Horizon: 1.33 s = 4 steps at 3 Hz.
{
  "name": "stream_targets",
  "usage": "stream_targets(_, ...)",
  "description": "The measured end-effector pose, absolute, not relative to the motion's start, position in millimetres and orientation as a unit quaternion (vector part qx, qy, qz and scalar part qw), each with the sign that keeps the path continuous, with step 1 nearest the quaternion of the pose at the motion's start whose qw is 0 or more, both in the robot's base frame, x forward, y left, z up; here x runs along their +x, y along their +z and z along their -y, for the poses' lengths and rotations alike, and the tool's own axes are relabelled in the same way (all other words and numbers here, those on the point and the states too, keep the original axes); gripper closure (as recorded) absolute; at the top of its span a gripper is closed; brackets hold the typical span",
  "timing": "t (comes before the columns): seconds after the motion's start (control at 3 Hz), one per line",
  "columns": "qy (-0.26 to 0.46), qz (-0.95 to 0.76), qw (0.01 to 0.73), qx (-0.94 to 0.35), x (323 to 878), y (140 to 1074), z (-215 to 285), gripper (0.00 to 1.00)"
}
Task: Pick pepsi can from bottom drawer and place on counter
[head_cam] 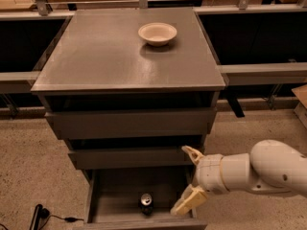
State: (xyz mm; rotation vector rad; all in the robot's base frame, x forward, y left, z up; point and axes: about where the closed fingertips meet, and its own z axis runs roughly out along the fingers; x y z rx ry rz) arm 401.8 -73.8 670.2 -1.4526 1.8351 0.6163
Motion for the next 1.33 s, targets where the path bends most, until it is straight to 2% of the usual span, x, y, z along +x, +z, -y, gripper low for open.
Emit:
stream_targets(0.67,0.241,-0.675,0.452,-0.531,464,575,26,0.0)
stream_targets(1.33,0.261,-0.68,0.456,-0.511,464,544,19,0.0)
